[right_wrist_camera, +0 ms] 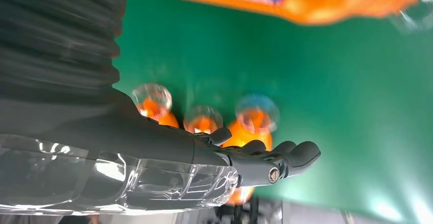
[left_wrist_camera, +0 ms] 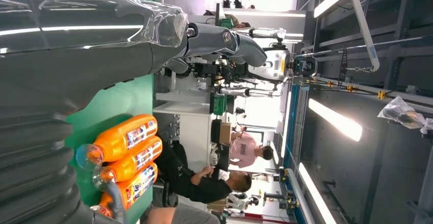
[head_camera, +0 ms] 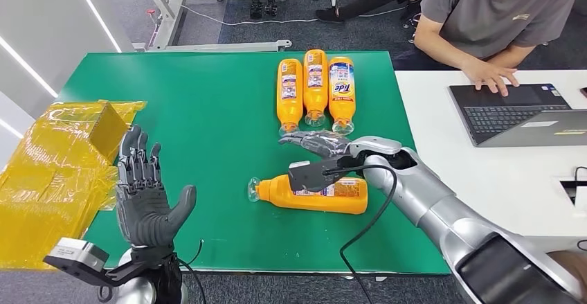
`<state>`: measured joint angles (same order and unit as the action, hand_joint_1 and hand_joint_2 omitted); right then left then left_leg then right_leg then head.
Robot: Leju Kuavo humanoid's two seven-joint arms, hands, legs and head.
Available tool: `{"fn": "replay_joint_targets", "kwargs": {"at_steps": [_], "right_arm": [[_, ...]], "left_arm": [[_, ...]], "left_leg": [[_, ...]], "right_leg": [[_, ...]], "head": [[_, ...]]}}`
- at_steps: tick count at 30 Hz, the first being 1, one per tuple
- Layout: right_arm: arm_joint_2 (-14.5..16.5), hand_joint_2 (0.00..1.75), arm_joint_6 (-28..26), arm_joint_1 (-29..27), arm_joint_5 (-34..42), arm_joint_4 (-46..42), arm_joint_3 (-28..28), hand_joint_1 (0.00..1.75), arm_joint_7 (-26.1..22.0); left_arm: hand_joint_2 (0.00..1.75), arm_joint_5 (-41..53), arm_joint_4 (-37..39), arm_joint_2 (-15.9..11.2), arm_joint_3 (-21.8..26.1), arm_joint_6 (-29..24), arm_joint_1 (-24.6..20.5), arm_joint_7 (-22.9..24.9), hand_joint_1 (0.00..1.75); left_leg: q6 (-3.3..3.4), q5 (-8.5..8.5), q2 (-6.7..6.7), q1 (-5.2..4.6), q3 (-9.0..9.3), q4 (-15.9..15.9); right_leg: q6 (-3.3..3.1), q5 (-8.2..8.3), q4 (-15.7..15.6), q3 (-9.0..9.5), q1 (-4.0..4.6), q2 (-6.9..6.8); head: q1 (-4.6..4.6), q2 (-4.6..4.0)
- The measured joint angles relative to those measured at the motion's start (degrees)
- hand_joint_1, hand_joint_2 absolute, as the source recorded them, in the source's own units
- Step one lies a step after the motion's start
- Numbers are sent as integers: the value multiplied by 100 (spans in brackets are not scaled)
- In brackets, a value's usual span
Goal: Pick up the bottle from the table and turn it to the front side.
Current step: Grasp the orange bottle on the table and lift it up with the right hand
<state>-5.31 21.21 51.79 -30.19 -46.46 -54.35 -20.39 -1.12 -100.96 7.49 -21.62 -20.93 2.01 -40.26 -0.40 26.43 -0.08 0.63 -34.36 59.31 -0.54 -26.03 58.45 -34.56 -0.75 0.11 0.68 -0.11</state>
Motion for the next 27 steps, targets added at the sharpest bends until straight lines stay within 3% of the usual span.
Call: {"fn": "replay_joint_targets", "kwargs": {"at_steps": [5,14,25,26,27], "right_arm": [[-180,175,28,-68,5,229,-305,0,-57],[-800,175,57,-184,-230,175,-934,0,195],[-789,175,-39,81,-462,484,-1506,0,484],[-785,175,-91,86,-465,526,-1525,13,493],[-782,175,-164,87,-469,561,-1544,56,496]], "left_arm": [[175,-37,26,55,-2,18,-44,0,0],[175,-96,74,119,0,228,-55,1,0],[175,-122,147,182,2,96,-182,1,0],[175,-122,151,185,3,108,-184,1,0],[175,-122,154,186,3,122,-183,1,0]], "left_leg": [[0,0,-1,-1,0,2],[2,2,-1,-1,-3,6],[1,0,3,1,-1,5],[1,0,2,1,-1,5],[1,0,2,1,-1,5]], "right_leg": [[0,0,-1,0,0,0],[1,1,-1,1,0,0],[0,1,6,0,0,3],[0,1,6,0,0,3],[0,1,5,0,0,2]], "head": [[0,0],[-1,0],[1,0],[0,0],[0,0]]}}
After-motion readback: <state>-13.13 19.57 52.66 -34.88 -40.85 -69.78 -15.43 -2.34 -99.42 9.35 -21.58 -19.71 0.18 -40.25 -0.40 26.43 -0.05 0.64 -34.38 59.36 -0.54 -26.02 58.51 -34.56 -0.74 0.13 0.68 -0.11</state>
